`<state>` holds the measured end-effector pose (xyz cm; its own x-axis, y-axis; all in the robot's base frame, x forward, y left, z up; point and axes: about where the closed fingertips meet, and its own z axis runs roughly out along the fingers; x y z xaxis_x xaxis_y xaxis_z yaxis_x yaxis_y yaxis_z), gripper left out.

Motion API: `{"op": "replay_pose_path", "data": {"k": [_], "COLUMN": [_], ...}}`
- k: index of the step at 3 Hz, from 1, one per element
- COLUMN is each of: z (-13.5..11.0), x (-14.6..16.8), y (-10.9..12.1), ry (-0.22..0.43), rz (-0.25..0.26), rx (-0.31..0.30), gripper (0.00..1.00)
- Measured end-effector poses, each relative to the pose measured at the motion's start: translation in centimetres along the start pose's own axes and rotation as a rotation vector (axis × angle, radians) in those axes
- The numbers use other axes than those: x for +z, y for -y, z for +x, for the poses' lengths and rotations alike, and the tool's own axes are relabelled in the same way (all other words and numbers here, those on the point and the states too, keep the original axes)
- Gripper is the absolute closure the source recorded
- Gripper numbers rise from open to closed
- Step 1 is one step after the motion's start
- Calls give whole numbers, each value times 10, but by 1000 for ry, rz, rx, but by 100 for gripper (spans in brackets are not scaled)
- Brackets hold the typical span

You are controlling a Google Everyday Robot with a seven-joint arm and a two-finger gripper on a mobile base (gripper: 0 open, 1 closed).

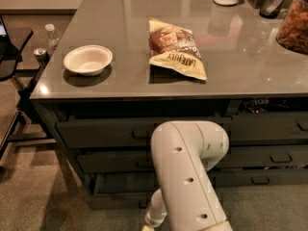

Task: Open bottom drawer

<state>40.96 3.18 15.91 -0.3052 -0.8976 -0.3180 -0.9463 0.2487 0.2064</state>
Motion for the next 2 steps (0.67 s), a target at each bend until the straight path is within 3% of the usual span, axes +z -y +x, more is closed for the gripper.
{"op": "replay_pose_path", "data": {"k": [2], "z": [-7], "x": [18], "y": [5], "ry": [-3], "rz": [-28], "rx": [-22], "gripper": [0]}}
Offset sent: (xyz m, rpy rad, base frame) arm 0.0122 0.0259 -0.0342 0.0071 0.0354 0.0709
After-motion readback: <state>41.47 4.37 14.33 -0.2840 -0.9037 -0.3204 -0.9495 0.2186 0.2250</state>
